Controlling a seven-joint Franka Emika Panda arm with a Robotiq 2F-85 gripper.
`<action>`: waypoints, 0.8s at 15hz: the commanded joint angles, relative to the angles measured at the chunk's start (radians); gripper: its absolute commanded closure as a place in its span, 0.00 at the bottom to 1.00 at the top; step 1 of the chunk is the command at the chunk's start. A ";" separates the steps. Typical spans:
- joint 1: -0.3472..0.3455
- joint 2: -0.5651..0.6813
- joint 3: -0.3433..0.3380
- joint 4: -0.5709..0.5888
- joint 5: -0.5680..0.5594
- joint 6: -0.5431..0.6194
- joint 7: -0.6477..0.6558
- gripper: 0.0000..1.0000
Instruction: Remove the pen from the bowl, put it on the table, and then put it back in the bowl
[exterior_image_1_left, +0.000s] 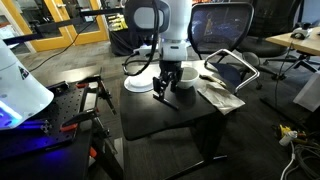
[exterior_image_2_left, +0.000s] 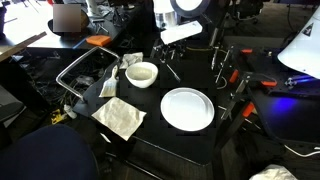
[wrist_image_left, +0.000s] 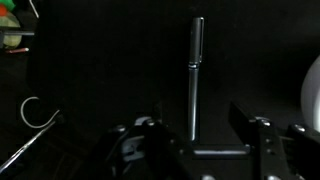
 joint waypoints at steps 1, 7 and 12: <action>0.051 -0.029 -0.048 -0.010 -0.011 0.007 0.032 0.00; 0.072 -0.015 -0.069 0.005 -0.018 -0.001 0.046 0.00; 0.078 -0.017 -0.074 0.005 -0.020 0.000 0.048 0.00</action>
